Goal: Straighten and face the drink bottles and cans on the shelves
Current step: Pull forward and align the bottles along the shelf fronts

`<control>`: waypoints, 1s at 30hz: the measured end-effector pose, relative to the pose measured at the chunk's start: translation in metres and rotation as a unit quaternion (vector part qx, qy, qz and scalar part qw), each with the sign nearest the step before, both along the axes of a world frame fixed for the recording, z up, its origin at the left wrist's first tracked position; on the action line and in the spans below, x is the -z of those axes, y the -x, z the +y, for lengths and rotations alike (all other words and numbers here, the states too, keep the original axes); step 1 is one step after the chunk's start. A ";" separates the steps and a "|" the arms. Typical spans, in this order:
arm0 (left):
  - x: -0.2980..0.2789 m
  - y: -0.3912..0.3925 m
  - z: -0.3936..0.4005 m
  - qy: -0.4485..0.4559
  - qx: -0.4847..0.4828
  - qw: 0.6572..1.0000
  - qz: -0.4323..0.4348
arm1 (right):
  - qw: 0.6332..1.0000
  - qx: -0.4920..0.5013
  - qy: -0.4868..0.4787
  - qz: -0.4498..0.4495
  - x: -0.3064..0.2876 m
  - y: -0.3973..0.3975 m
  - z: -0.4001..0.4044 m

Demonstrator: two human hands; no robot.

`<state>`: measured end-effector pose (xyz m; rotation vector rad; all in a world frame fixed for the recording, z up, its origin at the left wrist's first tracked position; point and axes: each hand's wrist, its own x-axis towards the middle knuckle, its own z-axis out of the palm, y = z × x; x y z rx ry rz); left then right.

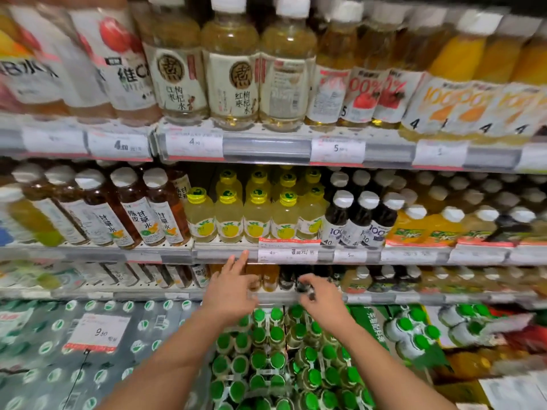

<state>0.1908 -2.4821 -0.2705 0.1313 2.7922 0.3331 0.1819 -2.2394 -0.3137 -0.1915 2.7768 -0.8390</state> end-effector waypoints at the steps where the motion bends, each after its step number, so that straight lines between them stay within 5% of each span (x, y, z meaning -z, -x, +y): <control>1: -0.011 0.001 0.001 -0.011 0.007 1.000 0.003 | 1.000 -0.023 -0.004 0.013 -0.016 -0.001 0.000; 7: -0.092 -0.008 0.020 -0.076 0.063 0.973 0.209 | 0.986 -0.052 -0.004 0.159 -0.129 0.001 0.011; 10: -0.131 -0.010 0.028 -0.083 0.091 0.907 0.404 | 0.957 -0.017 0.010 0.291 -0.184 0.004 0.020; 13: -0.166 -0.005 0.031 -0.077 0.089 0.860 0.496 | 0.917 0.002 0.027 0.397 -0.225 0.006 0.026; 21: -0.175 0.022 0.025 0.063 0.052 0.921 0.380 | 0.888 -0.005 0.018 0.460 -0.275 0.016 0.035; 30: -0.247 0.009 0.024 0.047 0.084 0.951 0.295 | 0.882 -0.017 -0.019 0.470 -0.321 0.017 0.043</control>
